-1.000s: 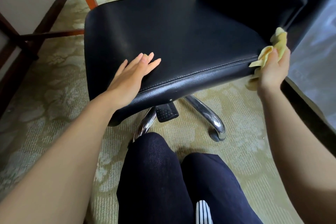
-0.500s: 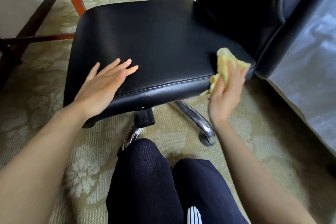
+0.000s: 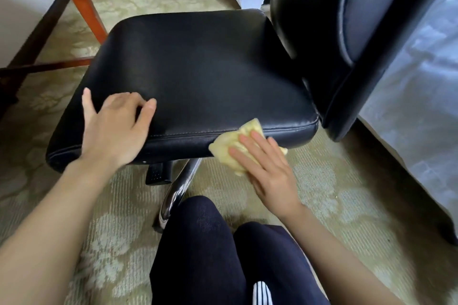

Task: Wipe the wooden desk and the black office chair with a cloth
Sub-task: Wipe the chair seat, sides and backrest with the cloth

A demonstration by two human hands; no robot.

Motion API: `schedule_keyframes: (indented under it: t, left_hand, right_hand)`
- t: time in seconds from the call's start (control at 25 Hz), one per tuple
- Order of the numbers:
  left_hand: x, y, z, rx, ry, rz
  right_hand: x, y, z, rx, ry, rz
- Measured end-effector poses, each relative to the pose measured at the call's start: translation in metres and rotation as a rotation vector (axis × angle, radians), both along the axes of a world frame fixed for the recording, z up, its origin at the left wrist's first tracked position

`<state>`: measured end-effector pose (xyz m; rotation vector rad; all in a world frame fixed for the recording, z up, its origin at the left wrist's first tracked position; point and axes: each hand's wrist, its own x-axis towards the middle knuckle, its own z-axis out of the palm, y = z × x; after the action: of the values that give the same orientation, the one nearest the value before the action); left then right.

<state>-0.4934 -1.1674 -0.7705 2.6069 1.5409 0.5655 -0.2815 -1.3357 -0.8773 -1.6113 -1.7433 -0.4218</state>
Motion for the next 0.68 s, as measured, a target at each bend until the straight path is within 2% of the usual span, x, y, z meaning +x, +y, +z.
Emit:
schedule_keyframes:
  t: [0.08, 0.24, 0.36, 0.48, 0.56, 0.68]
  left_hand:
    - [0.030, -0.013, 0.003, 0.027, -0.059, -0.031]
    - [0.086, -0.045, -0.006, -0.041, -0.129, -0.272]
    - [0.104, -0.057, -0.023, -0.057, -0.005, -0.312]
    - [0.104, -0.058, -0.034, 0.125, 0.142, -0.278]
    - [0.104, -0.058, -0.034, 0.145, 0.156, -0.268]
    - [0.106, -0.058, -0.034, 0.157, 0.164, -0.261]
  right_hand:
    - [0.014, -0.013, -0.004, 0.016, 0.079, -0.052]
    - [0.024, -0.022, 0.002, 0.040, 0.269, -0.145]
    - [0.025, -0.019, 0.017, 0.058, 0.399, -0.278]
    - [0.029, -0.012, 0.041, 0.013, 0.531, -0.422]
    - [0.034, -0.006, 0.058, -0.066, 0.502, -0.488]
    - [0.043, 0.007, 0.081, -0.217, 0.350, -0.587]
